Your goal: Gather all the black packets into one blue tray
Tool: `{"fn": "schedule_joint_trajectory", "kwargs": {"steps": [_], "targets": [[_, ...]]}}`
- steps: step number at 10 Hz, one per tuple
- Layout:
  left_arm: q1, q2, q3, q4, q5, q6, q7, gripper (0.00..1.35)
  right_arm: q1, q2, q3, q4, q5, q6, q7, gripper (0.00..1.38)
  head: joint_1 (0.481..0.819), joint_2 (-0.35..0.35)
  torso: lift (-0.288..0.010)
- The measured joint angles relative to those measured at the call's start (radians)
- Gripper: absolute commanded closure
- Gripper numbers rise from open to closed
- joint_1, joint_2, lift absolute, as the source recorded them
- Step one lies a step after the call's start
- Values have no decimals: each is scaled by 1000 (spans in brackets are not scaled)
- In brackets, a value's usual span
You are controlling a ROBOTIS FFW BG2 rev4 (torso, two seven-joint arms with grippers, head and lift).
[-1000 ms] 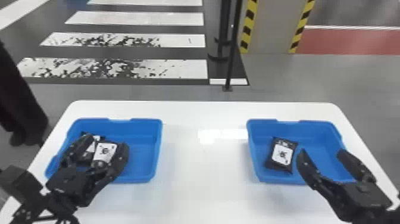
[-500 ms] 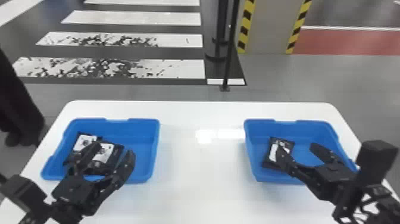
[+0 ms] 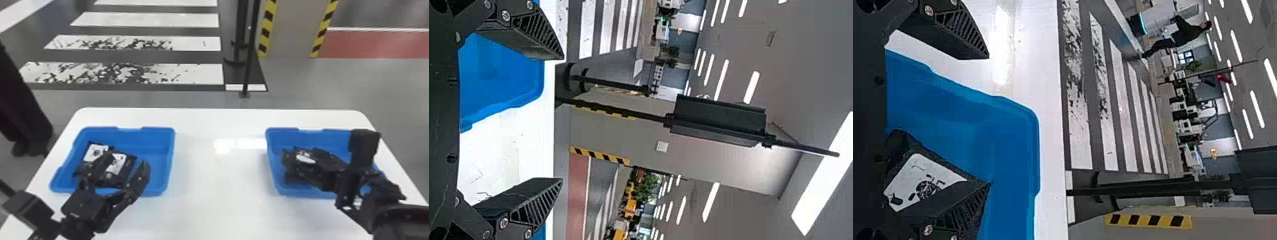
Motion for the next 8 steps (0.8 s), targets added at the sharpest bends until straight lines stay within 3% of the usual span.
{"fn": "schedule_joint_trajectory", "kwargs": {"steps": [5, 8], "targets": [[0, 1, -3, 0, 11, 15, 0, 170, -154, -17, 0, 204, 7, 73, 12, 108, 695, -20, -110], [1, 3, -4, 0, 15, 28, 0, 171, -115, -23, -4, 85, 97, 201, -24, 78, 695, -48, -110]]}}
